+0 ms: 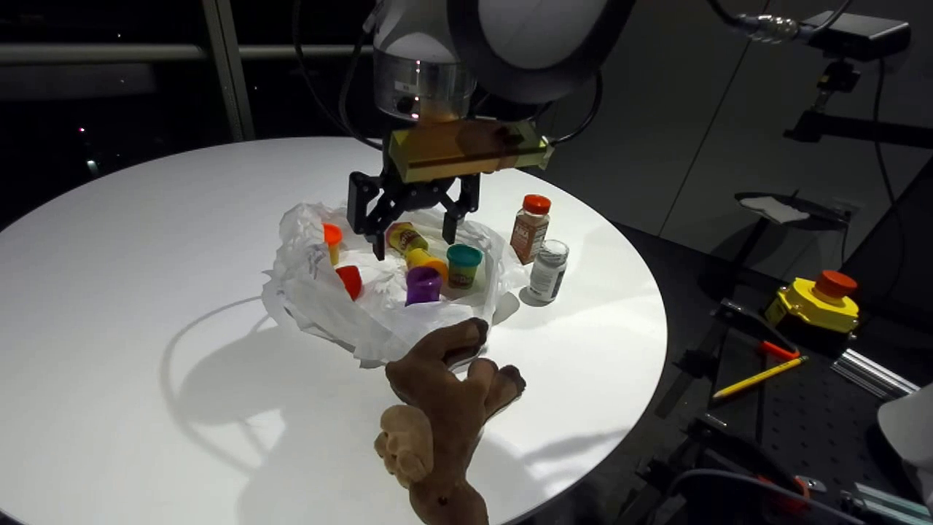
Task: Pick the object in the plastic bag and put them on the table
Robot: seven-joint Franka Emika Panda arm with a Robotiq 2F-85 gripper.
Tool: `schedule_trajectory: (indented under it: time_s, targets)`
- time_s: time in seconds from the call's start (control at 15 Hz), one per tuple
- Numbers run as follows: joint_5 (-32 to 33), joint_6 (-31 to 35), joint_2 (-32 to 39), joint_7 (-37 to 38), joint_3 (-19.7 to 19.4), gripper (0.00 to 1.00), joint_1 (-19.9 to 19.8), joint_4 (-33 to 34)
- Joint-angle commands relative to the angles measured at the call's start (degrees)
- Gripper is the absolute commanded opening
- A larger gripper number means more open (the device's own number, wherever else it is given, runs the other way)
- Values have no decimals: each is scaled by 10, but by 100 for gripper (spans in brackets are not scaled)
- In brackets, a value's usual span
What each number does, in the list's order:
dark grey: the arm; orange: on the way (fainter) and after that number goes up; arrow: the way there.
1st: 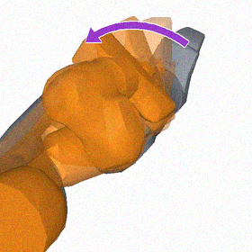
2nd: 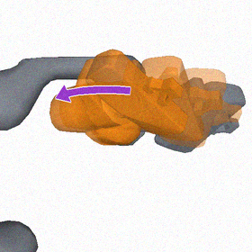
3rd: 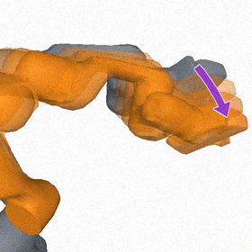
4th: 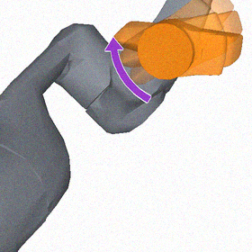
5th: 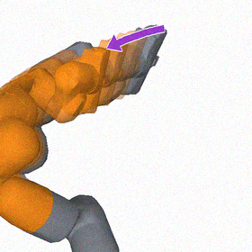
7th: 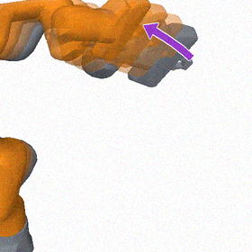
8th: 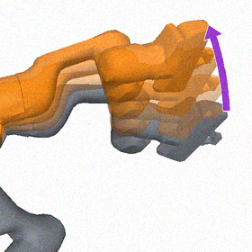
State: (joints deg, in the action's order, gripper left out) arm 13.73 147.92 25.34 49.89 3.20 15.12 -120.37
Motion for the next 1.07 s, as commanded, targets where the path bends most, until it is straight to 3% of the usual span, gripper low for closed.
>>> schedule_trajectory:
  time_s: [0.0, 0.4, 0.47, 0.53, 0.8, 1.0]
  targets:
    - [-45, 2, 34, -40, -4, 100, -4, 25]
    - [-101, 1, 54, -81, -3, 100, -6, 26]
    - [-113, 1, 56, -90, 0, 75, -9, 28]
    - [-119, 1, 57, -95, 0, 74, -9, 28]
    - [-133, 3, 55, -104, -5, 38, -2, 26]
    - [-141, 3, 48, -110, -3, 20, -2, 20]
